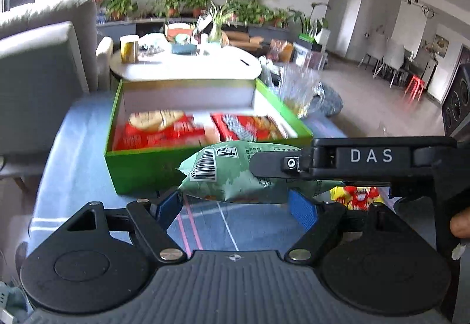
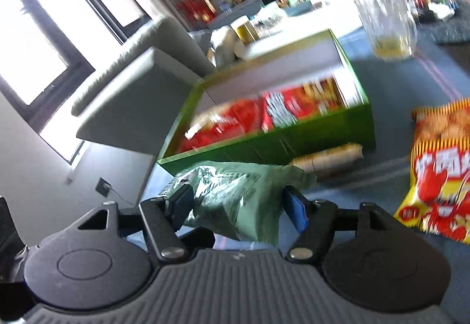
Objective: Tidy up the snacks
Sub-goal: 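Lift the green pouch into the green box and open the left gripper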
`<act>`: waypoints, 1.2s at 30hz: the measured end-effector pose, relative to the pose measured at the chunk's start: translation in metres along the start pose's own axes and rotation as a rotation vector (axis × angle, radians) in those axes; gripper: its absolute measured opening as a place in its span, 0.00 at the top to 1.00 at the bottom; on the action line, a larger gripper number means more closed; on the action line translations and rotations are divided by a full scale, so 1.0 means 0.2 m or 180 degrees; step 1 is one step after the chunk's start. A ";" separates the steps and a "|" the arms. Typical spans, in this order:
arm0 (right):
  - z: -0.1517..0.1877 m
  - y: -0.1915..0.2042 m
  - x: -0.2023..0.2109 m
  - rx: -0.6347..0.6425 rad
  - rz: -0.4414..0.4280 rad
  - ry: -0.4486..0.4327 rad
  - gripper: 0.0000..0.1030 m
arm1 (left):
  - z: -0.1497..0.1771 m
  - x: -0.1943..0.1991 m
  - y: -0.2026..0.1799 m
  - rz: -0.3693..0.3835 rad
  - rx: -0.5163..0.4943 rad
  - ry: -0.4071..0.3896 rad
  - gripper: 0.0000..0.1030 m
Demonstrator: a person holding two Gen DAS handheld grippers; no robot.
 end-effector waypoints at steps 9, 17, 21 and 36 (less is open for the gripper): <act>-0.13 0.06 0.03 0.0135 -0.0154 -0.0192 0.32 | -0.11 0.06 0.01 -0.0065 -0.0043 -0.0217 0.26; -0.32 0.10 -0.07 0.0305 -0.0165 -0.0328 0.32 | -0.28 -0.03 0.07 -0.0129 0.0015 -0.0345 0.26; -0.41 0.09 -0.13 0.0312 -0.0246 -0.0364 0.32 | -0.37 -0.11 0.14 -0.0176 0.0047 -0.0361 0.26; -0.55 0.03 -0.53 0.0198 -0.0297 -0.0134 0.32 | -0.48 -0.48 0.43 -0.0415 0.0277 -0.0140 0.26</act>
Point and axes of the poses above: each gripper's, at about its wrist camera, not at the fingertips, and x roughly against the way its jaws point, y to its left, z to its underside, the point moved 1 cm from there along -x, roughly the way its jaws point, and after that the axes turned 2 degrees about y, right-handed, at the moved point
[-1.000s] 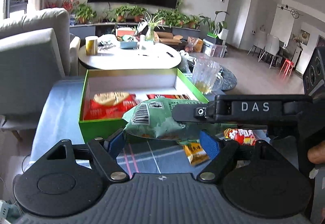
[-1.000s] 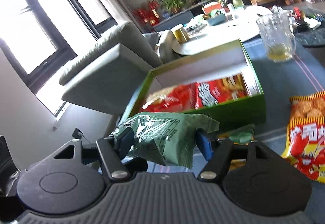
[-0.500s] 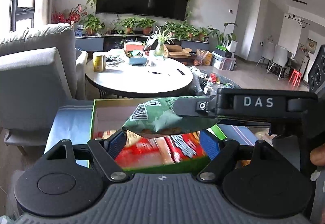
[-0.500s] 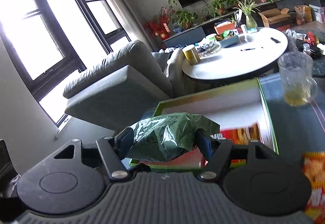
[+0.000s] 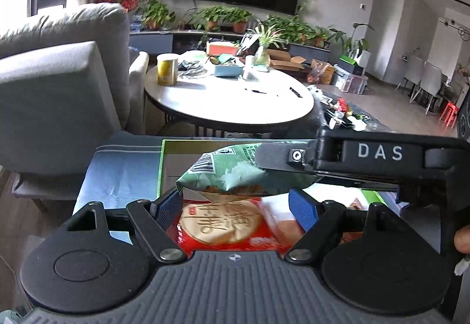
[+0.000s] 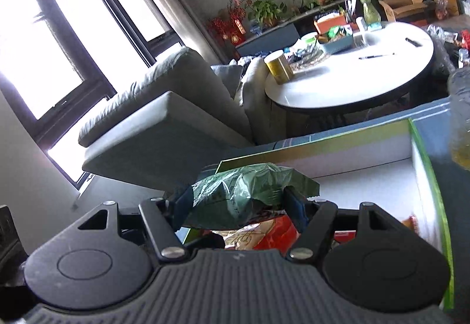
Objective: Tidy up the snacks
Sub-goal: 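Lift the green pouch into the green box and open the left gripper, then grasp the yellow crayfish chip bag with the left gripper while the right grasps the orange cookie bag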
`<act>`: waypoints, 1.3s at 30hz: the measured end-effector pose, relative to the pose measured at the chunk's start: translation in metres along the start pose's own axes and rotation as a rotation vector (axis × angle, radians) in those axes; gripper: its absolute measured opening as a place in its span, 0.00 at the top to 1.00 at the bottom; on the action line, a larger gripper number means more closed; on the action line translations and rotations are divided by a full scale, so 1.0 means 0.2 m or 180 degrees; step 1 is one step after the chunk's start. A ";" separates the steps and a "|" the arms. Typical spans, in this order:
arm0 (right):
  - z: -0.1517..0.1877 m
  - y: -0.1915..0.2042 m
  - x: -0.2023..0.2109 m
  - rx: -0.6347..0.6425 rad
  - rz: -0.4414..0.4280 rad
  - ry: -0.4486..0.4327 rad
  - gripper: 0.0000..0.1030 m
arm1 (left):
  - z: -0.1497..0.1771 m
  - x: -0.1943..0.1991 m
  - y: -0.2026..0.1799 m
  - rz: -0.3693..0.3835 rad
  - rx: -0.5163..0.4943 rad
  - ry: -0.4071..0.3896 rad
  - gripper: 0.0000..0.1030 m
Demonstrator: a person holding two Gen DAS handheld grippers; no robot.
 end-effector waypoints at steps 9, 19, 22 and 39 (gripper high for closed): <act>0.01 -0.13 0.09 -0.0145 0.0207 -0.0115 0.32 | 0.08 0.01 0.10 -0.0124 0.0179 0.0058 0.26; 0.11 -0.30 0.48 0.0219 0.0819 -0.0035 0.32 | 0.19 0.20 -0.07 0.0059 -0.0012 0.0042 0.26; 0.14 -0.50 0.54 0.0004 0.1186 0.0014 0.32 | 0.24 0.25 -0.12 0.0095 -0.0048 0.0077 0.26; 0.63 -0.48 0.71 -0.0962 0.0778 0.0278 0.28 | 0.44 0.40 -0.28 0.0331 -0.0030 0.0234 0.26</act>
Point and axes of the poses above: each gripper's, at about its wrist camera, not at the fingertips, and x roughly against the way its jaws point, y to its left, z to its underside, the point moved 1 cm from there along -x, roughly the way its jaws point, and after that the axes turned 2 degrees about y, right-handed, at the moved point
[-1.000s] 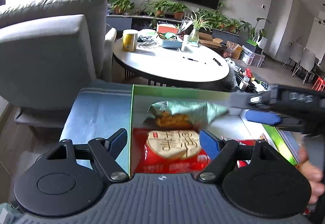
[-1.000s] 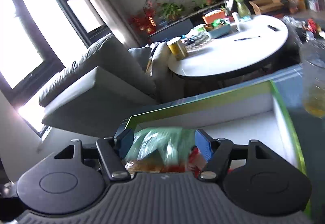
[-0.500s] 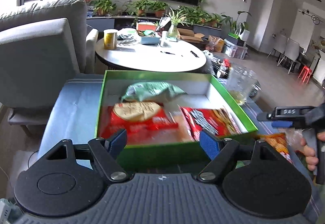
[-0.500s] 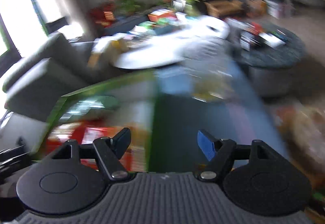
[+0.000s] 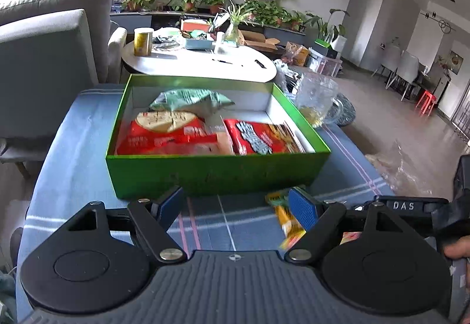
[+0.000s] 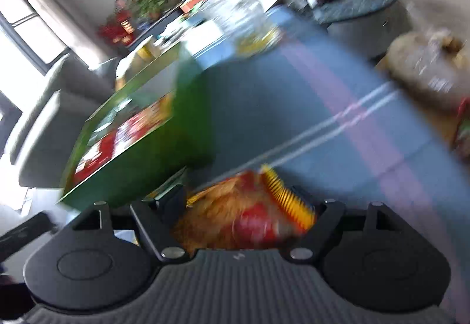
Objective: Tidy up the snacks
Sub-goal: 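Grasp the yellow crayfish chip bag with the left gripper while the right grasps the orange cookie bag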
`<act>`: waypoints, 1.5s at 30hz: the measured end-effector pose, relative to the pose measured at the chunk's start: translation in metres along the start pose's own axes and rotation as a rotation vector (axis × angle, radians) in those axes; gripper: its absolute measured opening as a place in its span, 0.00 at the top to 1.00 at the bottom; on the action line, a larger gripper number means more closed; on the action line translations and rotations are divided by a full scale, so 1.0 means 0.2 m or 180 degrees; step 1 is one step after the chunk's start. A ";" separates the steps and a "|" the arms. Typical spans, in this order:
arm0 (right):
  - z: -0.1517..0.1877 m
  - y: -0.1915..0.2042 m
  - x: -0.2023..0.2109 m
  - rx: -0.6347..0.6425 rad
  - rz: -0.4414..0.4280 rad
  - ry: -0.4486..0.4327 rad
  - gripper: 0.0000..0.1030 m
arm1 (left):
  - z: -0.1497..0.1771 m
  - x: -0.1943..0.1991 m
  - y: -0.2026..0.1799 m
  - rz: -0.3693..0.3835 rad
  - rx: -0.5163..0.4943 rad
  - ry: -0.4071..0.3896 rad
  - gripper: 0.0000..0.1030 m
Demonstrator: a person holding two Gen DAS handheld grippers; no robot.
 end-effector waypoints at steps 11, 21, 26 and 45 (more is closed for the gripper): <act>0.04 0.16 0.01 0.0324 -0.0262 0.0147 0.28 | 0.13 0.02 0.09 -0.0040 0.0239 0.0140 0.26; 0.03 0.16 0.07 0.0426 -0.0138 -0.0067 0.28 | 0.22 -0.03 -0.07 0.0424 -0.0057 0.0458 0.26; 0.03 0.14 0.08 0.0471 -0.0146 -0.0088 0.28 | 0.26 0.02 -0.21 0.0653 -0.0460 0.0456 0.25; 0.01 0.11 0.17 0.0427 -0.0269 -0.0302 0.28 | 0.07 -0.01 0.02 -0.0342 0.0156 -0.0109 0.26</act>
Point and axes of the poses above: each gripper's, at about its wrist camera, not at the fingertips, and x roughly against the way its jaws point, y to its left, z to its underside, the point moved 1 cm from there along -x, roughly the way its jaws point, and after that the axes turned 2 degrees about y, right-handed, at the moved point
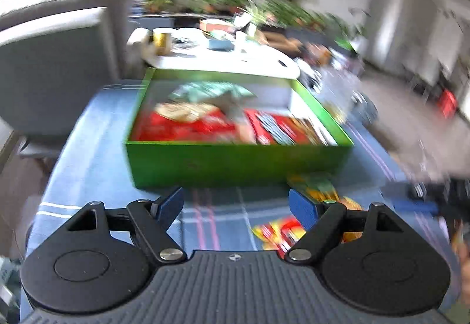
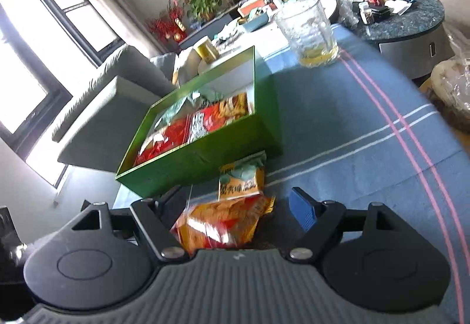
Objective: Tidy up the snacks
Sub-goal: 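Grasp the yellow crayfish chip bag with the left gripper while the right grasps the orange cookie bag, then carry both bags into the green box and open both grippers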
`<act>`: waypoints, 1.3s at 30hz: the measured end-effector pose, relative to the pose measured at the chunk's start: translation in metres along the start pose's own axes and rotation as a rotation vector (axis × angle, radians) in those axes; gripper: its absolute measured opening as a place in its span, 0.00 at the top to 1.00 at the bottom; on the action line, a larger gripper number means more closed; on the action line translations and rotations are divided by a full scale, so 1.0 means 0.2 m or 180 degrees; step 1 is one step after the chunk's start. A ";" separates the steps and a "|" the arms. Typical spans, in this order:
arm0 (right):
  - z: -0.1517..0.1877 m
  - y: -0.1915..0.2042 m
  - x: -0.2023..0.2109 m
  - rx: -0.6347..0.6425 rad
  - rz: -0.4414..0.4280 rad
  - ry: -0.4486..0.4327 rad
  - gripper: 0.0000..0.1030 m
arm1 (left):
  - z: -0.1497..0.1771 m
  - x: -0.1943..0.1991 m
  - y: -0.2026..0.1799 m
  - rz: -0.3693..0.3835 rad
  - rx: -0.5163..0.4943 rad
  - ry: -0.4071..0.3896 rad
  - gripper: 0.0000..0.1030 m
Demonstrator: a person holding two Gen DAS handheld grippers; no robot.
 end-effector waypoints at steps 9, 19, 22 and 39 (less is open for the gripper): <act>0.02 0.04 -0.04 0.0300 0.0018 0.0150 0.28 | 0.10 -0.04 -0.01 0.0295 -0.0050 0.0330 0.25; 0.10 0.00 -0.19 0.0529 0.0394 0.0505 0.28 | 0.16 -0.12 -0.07 0.0301 -0.0104 0.0601 0.25; 0.10 0.00 -0.19 0.0546 0.0405 0.0494 0.27 | 0.16 -0.11 -0.07 0.0281 -0.0087 0.0608 0.25; 0.11 0.08 -0.18 0.0831 0.0316 0.0443 0.53 | 0.20 -0.24 -0.14 0.0651 0.0019 0.0829 0.23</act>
Point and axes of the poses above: each gripper's, at about its wrist camera, not at the fingertips, and x roughly against the way its jaws point, y to its left, z to its underside, the point moved 1 cm from there along -x, roughly the way its jaws point, and after that the axes turned 2 degrees about y, right-handed, at the moved point
